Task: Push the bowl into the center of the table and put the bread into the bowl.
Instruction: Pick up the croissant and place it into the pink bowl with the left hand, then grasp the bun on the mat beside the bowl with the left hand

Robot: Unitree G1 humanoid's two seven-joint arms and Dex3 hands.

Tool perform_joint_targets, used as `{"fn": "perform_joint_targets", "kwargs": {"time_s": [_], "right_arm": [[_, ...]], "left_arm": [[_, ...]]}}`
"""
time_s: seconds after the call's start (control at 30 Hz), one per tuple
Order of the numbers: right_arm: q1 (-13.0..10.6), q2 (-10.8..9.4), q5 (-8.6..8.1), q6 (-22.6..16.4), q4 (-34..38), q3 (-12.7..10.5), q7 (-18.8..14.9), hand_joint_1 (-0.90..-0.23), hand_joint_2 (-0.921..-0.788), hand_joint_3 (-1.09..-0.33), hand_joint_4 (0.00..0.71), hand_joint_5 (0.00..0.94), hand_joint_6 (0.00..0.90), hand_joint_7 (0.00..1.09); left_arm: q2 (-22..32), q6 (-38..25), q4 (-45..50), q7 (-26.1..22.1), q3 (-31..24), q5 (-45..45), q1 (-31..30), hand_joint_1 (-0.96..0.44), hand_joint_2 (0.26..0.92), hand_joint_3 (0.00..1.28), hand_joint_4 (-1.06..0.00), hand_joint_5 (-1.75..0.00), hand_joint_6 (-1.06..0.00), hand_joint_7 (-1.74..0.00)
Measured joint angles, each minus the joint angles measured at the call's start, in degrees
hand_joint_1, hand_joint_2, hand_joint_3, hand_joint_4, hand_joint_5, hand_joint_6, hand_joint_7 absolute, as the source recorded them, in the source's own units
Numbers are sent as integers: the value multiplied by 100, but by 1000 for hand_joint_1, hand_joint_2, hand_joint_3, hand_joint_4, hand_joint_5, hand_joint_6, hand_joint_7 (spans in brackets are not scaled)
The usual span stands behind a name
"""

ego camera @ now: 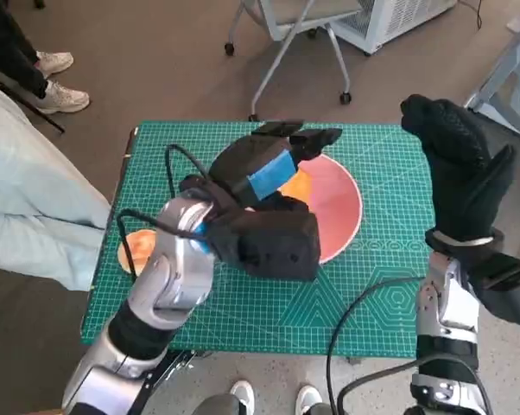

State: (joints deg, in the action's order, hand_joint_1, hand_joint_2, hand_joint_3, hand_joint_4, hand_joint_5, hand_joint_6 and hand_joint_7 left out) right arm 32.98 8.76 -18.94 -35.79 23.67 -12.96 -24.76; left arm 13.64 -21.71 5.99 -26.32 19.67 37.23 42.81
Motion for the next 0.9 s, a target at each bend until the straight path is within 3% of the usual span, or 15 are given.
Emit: {"fn": "perform_joint_targets", "kwargs": {"time_s": [0.2, 0.4, 0.57, 0.9], "right_arm": [[13, -12, 0, -2, 14, 9, 1, -648, -921, -712, 183, 0, 184, 301], [15, -11, -6, -22, 76, 6, 1, -641, -921, -713, 176, 0, 187, 294], [27, -6, -5, -28, 95, -5, 1, -637, -921, -714, 175, 0, 189, 289], [71, -27, -5, -71, 176, 42, -3, -634, -921, -715, 174, 0, 193, 282]], "left_arm": [[165, 64, 226, -30, -165, -206, -83, -402, 884, 0, -4, -2, -251, -12], [795, 360, 1222, -432, -895, -847, -527, -396, 873, 0, -24, -10, -273, -22], [1237, 496, 1515, -509, -1417, -1129, -598, -417, 864, 0, -50, -20, -295, -33], [2713, 2597, 823, -679, -2729, -2189, -1316, -501, 849, 0, -102, -29, -320, -47]]}}
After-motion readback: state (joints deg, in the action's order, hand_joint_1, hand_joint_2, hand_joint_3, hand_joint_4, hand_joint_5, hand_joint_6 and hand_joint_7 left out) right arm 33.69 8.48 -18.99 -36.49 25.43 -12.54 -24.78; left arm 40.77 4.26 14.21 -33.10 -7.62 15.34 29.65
